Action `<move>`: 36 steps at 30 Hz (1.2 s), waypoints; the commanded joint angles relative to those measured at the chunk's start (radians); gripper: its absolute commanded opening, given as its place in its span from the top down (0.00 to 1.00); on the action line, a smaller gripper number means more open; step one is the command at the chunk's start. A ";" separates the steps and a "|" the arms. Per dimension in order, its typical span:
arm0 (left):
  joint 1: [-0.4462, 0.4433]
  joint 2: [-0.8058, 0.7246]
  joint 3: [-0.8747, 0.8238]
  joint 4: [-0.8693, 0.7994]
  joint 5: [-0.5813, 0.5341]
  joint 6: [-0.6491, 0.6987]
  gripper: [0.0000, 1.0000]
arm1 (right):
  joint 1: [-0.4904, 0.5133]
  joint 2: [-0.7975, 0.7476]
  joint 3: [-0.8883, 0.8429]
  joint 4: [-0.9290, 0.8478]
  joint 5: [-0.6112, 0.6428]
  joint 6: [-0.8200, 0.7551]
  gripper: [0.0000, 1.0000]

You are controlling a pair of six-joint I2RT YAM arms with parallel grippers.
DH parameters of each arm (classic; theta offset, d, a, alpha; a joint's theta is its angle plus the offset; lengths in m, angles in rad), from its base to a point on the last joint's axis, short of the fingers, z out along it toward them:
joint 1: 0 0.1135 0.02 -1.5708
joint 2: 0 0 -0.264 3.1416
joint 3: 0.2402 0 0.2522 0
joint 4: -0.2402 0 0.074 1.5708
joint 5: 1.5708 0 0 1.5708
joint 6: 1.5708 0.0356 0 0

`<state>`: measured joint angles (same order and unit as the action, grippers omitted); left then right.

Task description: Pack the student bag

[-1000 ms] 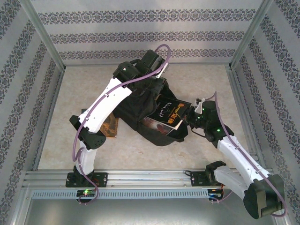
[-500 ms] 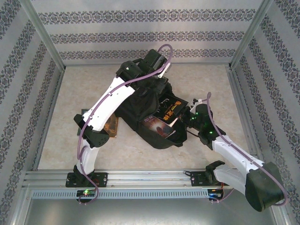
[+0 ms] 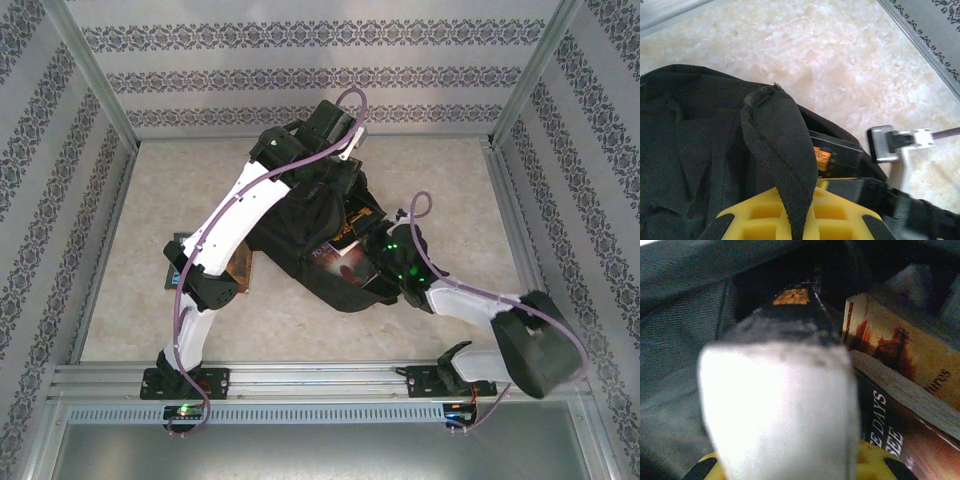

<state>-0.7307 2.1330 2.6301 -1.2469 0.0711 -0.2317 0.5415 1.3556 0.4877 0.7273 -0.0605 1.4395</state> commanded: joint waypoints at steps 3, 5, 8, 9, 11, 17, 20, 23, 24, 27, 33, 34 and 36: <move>0.008 -0.022 0.065 0.135 0.041 -0.021 1.00 | 0.033 0.185 0.123 0.340 0.107 0.022 1.00; 0.011 -0.021 0.065 0.144 0.046 -0.023 1.00 | 0.038 0.268 0.160 0.381 0.108 -0.012 1.00; 0.022 -0.013 0.065 0.148 0.042 -0.024 1.00 | 0.043 0.335 0.206 0.287 0.111 -0.078 0.78; 0.028 -0.007 0.065 0.145 0.041 -0.026 1.00 | 0.041 0.346 0.214 0.264 0.109 -0.099 0.67; 0.046 0.004 0.064 0.135 0.042 -0.034 1.00 | 0.028 0.358 0.214 0.236 0.080 -0.124 0.52; 0.082 0.026 0.067 0.133 0.033 -0.033 1.00 | -0.026 0.168 0.118 0.024 0.004 -0.206 0.35; 0.094 0.036 0.070 0.134 0.035 -0.035 1.00 | -0.055 0.062 0.050 -0.062 -0.027 -0.217 0.33; 0.100 0.042 0.074 0.136 0.040 -0.034 1.00 | -0.081 -0.031 0.001 -0.152 -0.047 -0.224 0.32; 0.102 0.044 0.074 0.134 0.039 -0.035 1.00 | -0.092 -0.056 -0.012 -0.167 -0.055 -0.226 0.32; 0.105 0.052 0.076 0.131 0.034 -0.037 1.00 | -0.119 -0.158 -0.027 -0.261 -0.076 -0.256 0.35; 0.101 0.077 0.072 0.098 0.058 -0.070 1.00 | -0.151 -0.443 0.079 -0.711 0.013 -0.460 0.49; 0.099 0.084 0.071 0.097 0.062 -0.077 1.00 | -0.155 -0.482 0.105 -0.789 0.042 -0.500 0.49; 0.090 0.096 0.071 0.098 0.071 -0.088 1.00 | -0.160 -0.537 0.160 -0.938 0.105 -0.562 0.50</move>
<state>-0.6460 2.2051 2.6637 -1.2087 0.1318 -0.2825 0.3916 0.8780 0.5701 0.0662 -0.0532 1.0248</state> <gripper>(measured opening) 0.069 0.505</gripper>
